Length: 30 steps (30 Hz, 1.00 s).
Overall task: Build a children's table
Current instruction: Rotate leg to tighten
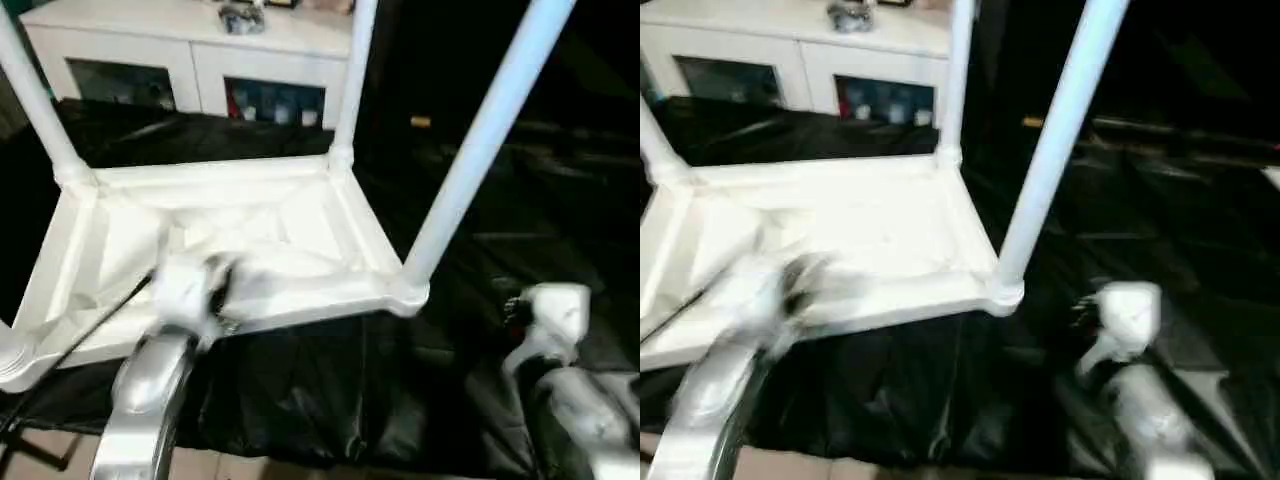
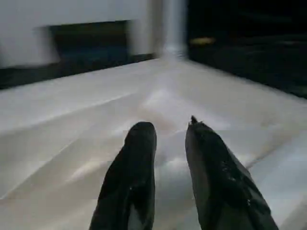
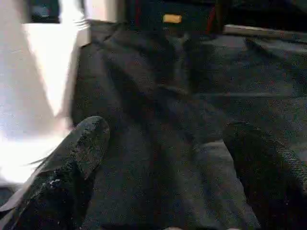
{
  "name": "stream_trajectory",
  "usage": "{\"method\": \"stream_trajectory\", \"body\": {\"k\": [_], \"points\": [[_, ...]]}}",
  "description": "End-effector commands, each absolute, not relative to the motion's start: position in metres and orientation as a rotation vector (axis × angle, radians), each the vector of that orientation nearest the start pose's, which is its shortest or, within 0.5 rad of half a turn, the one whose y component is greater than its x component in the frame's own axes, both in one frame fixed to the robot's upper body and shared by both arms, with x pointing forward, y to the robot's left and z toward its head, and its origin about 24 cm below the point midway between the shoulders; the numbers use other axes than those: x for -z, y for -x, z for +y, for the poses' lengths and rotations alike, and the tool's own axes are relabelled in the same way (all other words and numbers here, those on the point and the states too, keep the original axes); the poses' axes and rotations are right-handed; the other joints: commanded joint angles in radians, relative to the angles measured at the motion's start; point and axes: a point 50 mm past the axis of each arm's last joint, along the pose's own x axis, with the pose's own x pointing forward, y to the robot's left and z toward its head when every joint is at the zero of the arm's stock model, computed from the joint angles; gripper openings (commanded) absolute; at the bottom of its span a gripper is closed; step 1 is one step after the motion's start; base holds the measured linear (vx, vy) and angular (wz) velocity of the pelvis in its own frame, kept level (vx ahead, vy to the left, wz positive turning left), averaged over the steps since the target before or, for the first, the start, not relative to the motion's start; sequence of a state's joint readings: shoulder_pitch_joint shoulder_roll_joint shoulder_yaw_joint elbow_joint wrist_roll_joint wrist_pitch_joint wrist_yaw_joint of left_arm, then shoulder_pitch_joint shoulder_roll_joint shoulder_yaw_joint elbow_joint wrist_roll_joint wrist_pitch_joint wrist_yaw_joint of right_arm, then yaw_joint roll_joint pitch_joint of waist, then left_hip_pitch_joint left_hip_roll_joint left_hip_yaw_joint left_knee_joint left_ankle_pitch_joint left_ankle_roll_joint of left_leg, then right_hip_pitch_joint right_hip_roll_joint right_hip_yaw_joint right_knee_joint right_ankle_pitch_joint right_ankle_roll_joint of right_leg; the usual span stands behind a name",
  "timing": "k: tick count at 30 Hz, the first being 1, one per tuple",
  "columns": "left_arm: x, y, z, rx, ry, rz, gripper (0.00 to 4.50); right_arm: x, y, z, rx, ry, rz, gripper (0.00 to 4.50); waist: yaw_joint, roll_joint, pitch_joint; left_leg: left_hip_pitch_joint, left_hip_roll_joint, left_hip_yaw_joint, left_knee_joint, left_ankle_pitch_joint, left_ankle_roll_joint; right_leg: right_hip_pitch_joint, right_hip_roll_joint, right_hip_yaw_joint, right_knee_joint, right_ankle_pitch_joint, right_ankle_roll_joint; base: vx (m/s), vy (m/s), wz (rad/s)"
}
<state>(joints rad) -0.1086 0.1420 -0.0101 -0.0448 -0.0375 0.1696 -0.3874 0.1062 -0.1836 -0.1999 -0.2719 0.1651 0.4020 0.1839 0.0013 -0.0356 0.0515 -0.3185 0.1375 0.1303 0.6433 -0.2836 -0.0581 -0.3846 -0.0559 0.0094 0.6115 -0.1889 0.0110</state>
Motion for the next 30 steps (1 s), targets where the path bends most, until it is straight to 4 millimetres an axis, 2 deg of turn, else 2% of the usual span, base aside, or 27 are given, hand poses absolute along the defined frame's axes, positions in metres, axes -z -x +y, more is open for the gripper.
{"method": "stream_trajectory", "body": {"k": [1, 2, 3, 4, 5, 6, 7, 8, 10, 11, 12, 13, 14, 15, 16, 18, 20, 21, 24, 26, 27, 28, 30], "points": [[-0.056, -0.275, 0.129, 0.549, -0.081, 0.101, 1.56, -0.053, -0.226, -0.224, 0.006, 0.021, 0.215, 4.26, 0.002, 0.025, -0.045, -0.022, 0.055, -0.019, -0.099, -0.054, 0.026, 0.039, -0.065, 0.034, -0.059, -0.069, -0.191, 0.000, 0.000, 0.00], [-0.056, -0.284, 0.114, 0.676, -0.086, 0.125, 1.59, -0.053, -0.230, -0.223, -0.038, 0.059, 0.242, 4.26, -0.001, 0.013, -0.046, -0.022, 0.052, -0.012, -0.096, -0.027, 0.036, 0.039, -0.062, 0.034, -0.065, -0.053, -0.197, 0.000, 0.000, 0.00], [-0.059, -0.295, 0.092, 0.862, -0.091, 0.156, 1.69, -0.053, -0.234, -0.217, -0.167, 0.122, 0.268, 4.26, 0.001, 0.037, -0.054, -0.015, 0.046, -0.013, -0.092, 0.010, 0.043, 0.039, -0.057, 0.031, -0.059, -0.034, -0.209, 0.000, 0.000, 0.00], [-0.059, -0.295, 0.092, 0.862, -0.091, 0.156, 1.84, -0.053, -0.234, -0.217, -0.167, 0.122, 0.268, 4.26, 0.001, 0.031, -0.057, -0.010, 0.044, -0.009, -0.087, 0.023, 0.059, 0.038, -0.054, 0.028, -0.061, -0.017, -0.221, 0.000, 0.000, 0.00], [-0.059, -0.299, 0.085, 0.916, -0.115, 0.174, 1.98, -0.053, -0.236, -0.215, -0.213, 0.143, 0.282, 4.26, 0.002, 0.031, -0.059, -0.030, 0.046, -0.010, -0.082, 0.064, 0.079, 0.056, -0.065, 0.034, -0.054, 0.041, -0.249, 0.000, 0.000, 0.00], [-0.059, -0.302, 0.080, 0.963, -0.133, 0.191, 2.03, -0.054, -0.237, -0.215, -0.252, 0.172, 0.289, 4.26, 0.003, 0.033, -0.058, -0.034, 0.045, -0.009, -0.081, 0.072, 0.088, 0.057, -0.067, 0.035, -0.054, 0.050, -0.258, 0.000, 0.000, 0.00], [-0.061, -0.307, 0.074, 1.015, -0.150, 0.206, 2.03, -0.055, -0.238, -0.215, -0.298, 0.205, 0.295, 4.26, 0.004, 0.046, -0.063, -0.037, 0.045, -0.010, -0.076, 0.087, 0.103, 0.063, -0.071, 0.035, -0.051, 0.070, -0.276, 0.000, 0.000, 0.00], [-0.061, -0.310, 0.070, 1.050, -0.156, 0.227, 2.17, -0.056, -0.239, -0.215, -0.331, 0.218, 0.304, 4.26, 0.002, 0.042, -0.061, -0.036, 0.043, -0.007, -0.076, 0.079, 0.111, 0.059, -0.066, 0.033, -0.058, 0.052, -0.279, 0.000, 0.000, 0.00], [-0.061, -0.311, 0.070, 1.055, -0.157, 0.230, 2.32, -0.056, -0.239, -0.215, -0.335, 0.220, 0.305, 4.26, 0.000, 0.044, -0.064, -0.037, 0.047, -0.007, -0.076, 0.066, 0.121, 0.061, -0.067, 0.031, -0.058, 0.027, -0.295, 0.000, 0.000, 0.00], [-0.059, -0.313, 0.065, 1.154, -0.199, 0.280, 2.32, -0.058, -0.237, -0.217, -0.417, 0.267, 0.332, 4.26, -0.003, 0.056, -0.061, -0.038, 0.048, -0.007, -0.077, 0.038, 0.126, 0.059, -0.066, 0.029, -0.065, -0.020, -0.300, 0.000, 0.000, 0.00], [-0.058, -0.315, 0.064, 1.187, -0.213, 0.304, 2.32, -0.060, -0.236, -0.218, -0.451, 0.285, 0.343, 4.26, -0.005, 0.053, -0.061, -0.034, 0.048, -0.006, -0.078, 0.021, 0.129, 0.058, -0.063, 0.028, -0.070, -0.052, -0.295, 0.000, 0.000, 0.00], [-0.058, -0.316, 0.064, 1.196, -0.221, 0.315, 2.32, -0.061, -0.235, -0.218, -0.471, 0.292, 0.349, 4.26, -0.005, 0.062, -0.060, -0.029, 0.053, -0.005, -0.079, 0.000, 0.127, 0.055, -0.063, 0.027, -0.071, -0.072, -0.300, 0.000, 0.000, 0.00], [-0.057, -0.317, 0.064, 1.205, -0.218, 0.326, 2.09, -0.063, -0.234, -0.219, -0.493, 0.293, 0.355, 4.26, -0.006, 0.061, -0.059, -0.032, 0.053, -0.005, -0.080, -0.008, 0.127, 0.057, -0.064, 0.028, -0.072, -0.081, -0.302, 0.000, 0.000, 0.00], [-0.057, -0.319, 0.065, 1.207, -0.221, 0.331, 2.09, -0.065, -0.233, -0.218, -0.515, 0.301, 0.360, 4.26, -0.005, 0.064, -0.058, -0.035, 0.055, -0.007, -0.082, -0.018, 0.123, 0.059, -0.067, 0.026, -0.072, -0.099, -0.305, 0.000, 0.000, 0.00], [-0.056, -0.320, 0.067, 1.206, -0.239, 0.346, 2.01, -0.066, -0.232, -0.217, -0.554, 0.312, 0.367, 4.26, -0.006, 0.060, -0.060, -0.036, 0.056, -0.007, -0.081, -0.020, 0.121, 0.060, -0.068, 0.026, -0.073, -0.107, -0.306, 0.000, 0.000, 0.00], [-0.054, -0.320, 0.069, 1.206, -0.257, 0.360, 1.93, -0.067, -0.230, -0.216, -0.584, 0.317, 0.374, 4.26, -0.006, 0.062, -0.060, -0.037, 0.058, -0.008, -0.082, -0.013, 0.124, 0.060, -0.068, 0.026, -0.072, -0.098, -0.306, 0.000, 0.000, 0.00], [-0.052, -0.321, 0.070, 1.207, -0.269, 0.368, 1.65, -0.067, -0.229, -0.215, -0.608, 0.319, 0.379, 4.26, -0.007, 0.062, -0.061, -0.036, 0.059, -0.007, -0.082, -0.013, 0.126, 0.058, -0.068, 0.025, -0.072, -0.098, -0.312, 0.000, 0.000, 0.00], [-0.051, -0.322, 0.071, 1.195, -0.276, 0.370, 1.58, -0.068, -0.229, -0.214, -0.634, 0.322, 0.384, 4.26, -0.007, 0.056, -0.061, -0.036, 0.060, -0.006, -0.082, -0.014, 0.126, 0.057, -0.068, 0.025, -0.073, -0.100, -0.313, 0.000, 0.000, 0.00], [-0.046, -0.325, 0.076, 1.176, -0.297, 0.392, 1.47, -0.069, -0.227, -0.209, -0.703, 0.331, 0.401, 4.26, -0.005, 0.057, -0.061, -0.037, 0.058, -0.008, -0.082, -0.008, 0.135, 0.058, -0.069, 0.024, -0.074, -0.110, -0.306, 0.000, 0.000, 0.00], [-0.044, -0.325, 0.078, 1.192, -0.311, 0.407, 1.18, -0.068, -0.228, -0.208, -0.718, 0.332, 0.406, 4.26, -0.005, 0.055, -0.061, -0.037, 0.062, -0.007, -0.083, -0.007, 0.133, 0.056, -0.071, 0.025, -0.073, -0.107, -0.308, 0.000, 0.000, 0.00], [-0.043, -0.324, 0.078, 1.197, -0.315, 0.414, 1.15, -0.069, -0.228, -0.207, -0.724, 0.335, 0.407, 4.26, -0.006, 0.050, -0.060, -0.038, 0.062, -0.007, -0.083, -0.009, 0.134, 0.056, -0.070, 0.024, -0.073, -0.111, -0.308, 0.000, 0.000, 0.00], [-0.042, -0.324, 0.079, 1.198, -0.317, 0.418, 1.11, -0.069, -0.229, -0.207, -0.727, 0.337, 0.407, 4.26, -0.005, 0.053, -0.059, -0.037, 0.062, -0.006, -0.084, -0.012, 0.131, 0.055, -0.071, 0.024, -0.074, -0.124, -0.307, 0.000, 0.000, 0.00], [-0.041, -0.324, 0.079, 1.200, -0.324, 0.425, 0.73, -0.070, -0.229, -0.207, -0.731, 0.337, 0.409, 4.26, -0.005, 0.052, -0.058, -0.038, 0.062, -0.006, -0.085, -0.017, 0.128, 0.055, -0.072, 0.025, -0.075, -0.138, -0.305, 0.000, 0.000, 0.00]]}}
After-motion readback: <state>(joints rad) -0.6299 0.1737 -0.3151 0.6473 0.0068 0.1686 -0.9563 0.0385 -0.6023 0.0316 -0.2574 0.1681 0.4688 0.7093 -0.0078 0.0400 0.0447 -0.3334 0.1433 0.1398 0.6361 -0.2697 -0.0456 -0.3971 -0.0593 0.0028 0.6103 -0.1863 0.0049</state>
